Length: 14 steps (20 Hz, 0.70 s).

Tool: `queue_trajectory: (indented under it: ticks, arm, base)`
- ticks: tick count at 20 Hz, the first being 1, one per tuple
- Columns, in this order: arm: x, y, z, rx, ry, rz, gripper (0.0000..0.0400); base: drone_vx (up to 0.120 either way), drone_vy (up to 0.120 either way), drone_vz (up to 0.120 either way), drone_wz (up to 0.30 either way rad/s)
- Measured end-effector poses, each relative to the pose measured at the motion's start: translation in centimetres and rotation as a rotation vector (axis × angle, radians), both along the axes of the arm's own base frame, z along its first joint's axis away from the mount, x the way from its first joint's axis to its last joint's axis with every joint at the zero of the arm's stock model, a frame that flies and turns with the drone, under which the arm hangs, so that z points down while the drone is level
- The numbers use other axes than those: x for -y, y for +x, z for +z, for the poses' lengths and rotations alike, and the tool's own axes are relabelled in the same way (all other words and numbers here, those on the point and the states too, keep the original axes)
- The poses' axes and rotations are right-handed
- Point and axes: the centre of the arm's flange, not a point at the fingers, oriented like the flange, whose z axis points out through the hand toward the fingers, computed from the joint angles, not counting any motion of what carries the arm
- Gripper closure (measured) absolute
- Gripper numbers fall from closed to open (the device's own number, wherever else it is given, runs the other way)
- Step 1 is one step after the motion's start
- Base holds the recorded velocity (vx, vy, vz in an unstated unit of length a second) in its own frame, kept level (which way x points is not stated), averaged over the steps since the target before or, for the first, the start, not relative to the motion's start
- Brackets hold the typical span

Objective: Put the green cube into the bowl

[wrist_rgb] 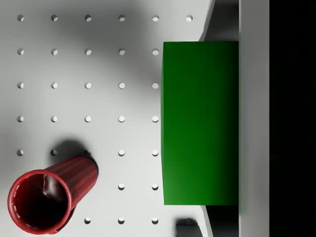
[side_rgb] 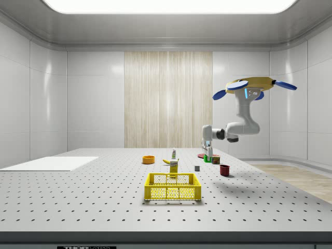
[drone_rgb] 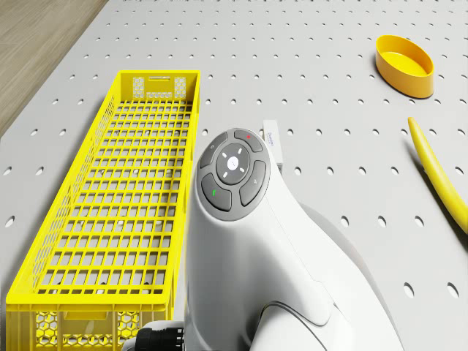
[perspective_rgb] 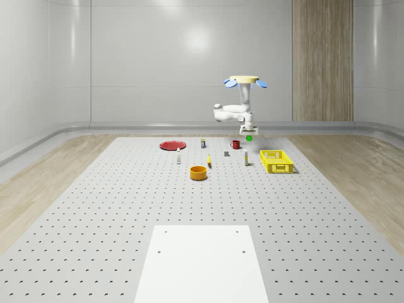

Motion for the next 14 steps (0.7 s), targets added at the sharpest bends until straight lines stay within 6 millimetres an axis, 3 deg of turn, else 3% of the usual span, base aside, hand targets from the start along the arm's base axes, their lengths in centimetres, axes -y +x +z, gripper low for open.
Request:
queue_trajectory:
  ticks: [14]
  arm:
    - [0.00, 0.00, 0.00, 0.000, 0.000, 0.000, 0.0150]
  base:
    - [0.120, -0.120, 0.000, 0.000]
